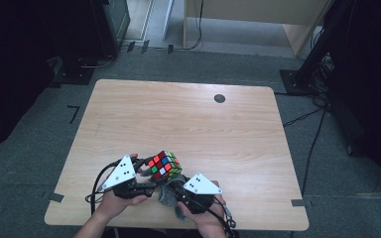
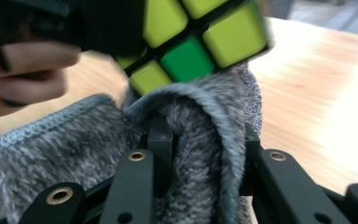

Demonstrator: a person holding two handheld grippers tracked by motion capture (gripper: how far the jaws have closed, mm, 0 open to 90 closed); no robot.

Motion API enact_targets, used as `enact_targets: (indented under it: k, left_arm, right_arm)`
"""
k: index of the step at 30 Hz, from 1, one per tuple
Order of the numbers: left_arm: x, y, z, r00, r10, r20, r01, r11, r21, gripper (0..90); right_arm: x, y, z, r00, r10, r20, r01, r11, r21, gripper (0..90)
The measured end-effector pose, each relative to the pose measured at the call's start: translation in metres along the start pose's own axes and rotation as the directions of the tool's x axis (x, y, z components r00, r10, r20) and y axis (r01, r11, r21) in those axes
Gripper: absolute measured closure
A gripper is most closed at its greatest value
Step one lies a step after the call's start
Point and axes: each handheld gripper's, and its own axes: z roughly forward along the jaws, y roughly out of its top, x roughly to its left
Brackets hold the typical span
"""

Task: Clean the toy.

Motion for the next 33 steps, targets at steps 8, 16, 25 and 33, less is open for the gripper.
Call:
enact_targets:
  k: [8, 16, 25, 33]
  left_arm:
    - [0.001, -0.002, 0.004, 0.9969, 0.029, -0.073, -0.025, 0.9979, 0.060, 34.4]
    - [0.005, 0.003, -0.004, 0.9975, -0.046, -0.053, 0.045, 0.9989, -0.014, 34.3]
    - [0.005, -0.001, 0.005, 0.9983, -0.049, -0.033, 0.051, 0.9964, 0.068, 34.4]
    - [0.008, 0.006, -0.002, 0.9850, -0.098, -0.142, 0.095, 0.9950, -0.033, 34.3]
  right_arm:
    - [-0.035, 0.013, -0.032, 0.9874, 0.130, 0.089, -0.112, 0.976, -0.188, 70.5]
    - [-0.028, 0.004, -0.018, 0.9914, 0.098, 0.086, -0.091, 0.992, -0.084, 69.9]
    - [-0.030, 0.015, -0.028, 0.9912, 0.120, 0.055, -0.113, 0.986, -0.124, 70.3]
    - [-0.048, 0.011, -0.036, 0.9709, 0.224, 0.086, -0.207, 0.964, -0.168, 69.9]
